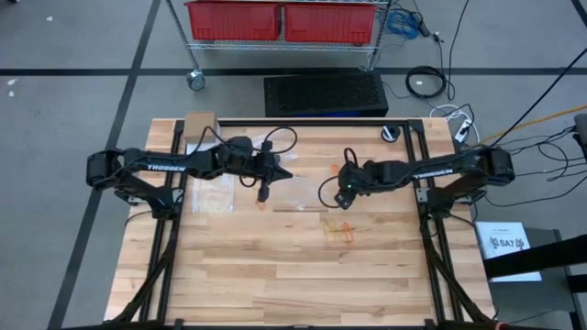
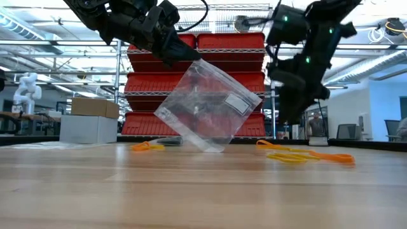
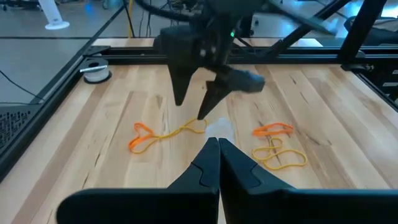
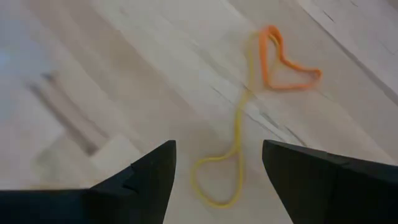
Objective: Sort rubber bands
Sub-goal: Put the top right yellow rubber band into the transparent zip bag
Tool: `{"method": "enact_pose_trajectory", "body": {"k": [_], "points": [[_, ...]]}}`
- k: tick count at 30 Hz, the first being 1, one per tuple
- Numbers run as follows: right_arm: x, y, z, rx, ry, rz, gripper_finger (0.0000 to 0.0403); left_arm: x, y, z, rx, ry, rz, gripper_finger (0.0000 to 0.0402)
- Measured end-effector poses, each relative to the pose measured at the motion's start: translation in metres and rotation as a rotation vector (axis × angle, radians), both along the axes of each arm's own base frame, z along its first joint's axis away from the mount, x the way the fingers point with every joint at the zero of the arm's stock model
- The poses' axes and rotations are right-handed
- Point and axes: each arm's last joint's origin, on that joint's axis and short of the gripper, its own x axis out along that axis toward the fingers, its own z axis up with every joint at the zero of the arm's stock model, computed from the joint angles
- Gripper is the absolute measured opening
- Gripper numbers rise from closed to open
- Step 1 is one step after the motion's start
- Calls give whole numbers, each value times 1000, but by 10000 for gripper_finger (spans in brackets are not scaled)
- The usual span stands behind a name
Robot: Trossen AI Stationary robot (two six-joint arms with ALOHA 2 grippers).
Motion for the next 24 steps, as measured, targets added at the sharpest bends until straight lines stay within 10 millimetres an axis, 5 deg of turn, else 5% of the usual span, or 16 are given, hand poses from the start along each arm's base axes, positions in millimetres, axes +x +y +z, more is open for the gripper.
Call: {"method": "enact_pose_trajectory", "body": {"k": [12, 16, 21, 24], "points": [[10, -21, -45, -39, 113, -85, 193, 0, 0, 0, 0, 0, 0, 0], [16, -27, -57, -11, 125, -57, 136, 0, 0, 0, 0, 0, 0, 0], [20, -27, -59, 14, 96, -13, 17, 0, 0, 0, -2, 3, 0, 0], [19, -24, -46, 31, 45, 8, 9, 0, 0, 0, -2, 3, 0, 0]]}}
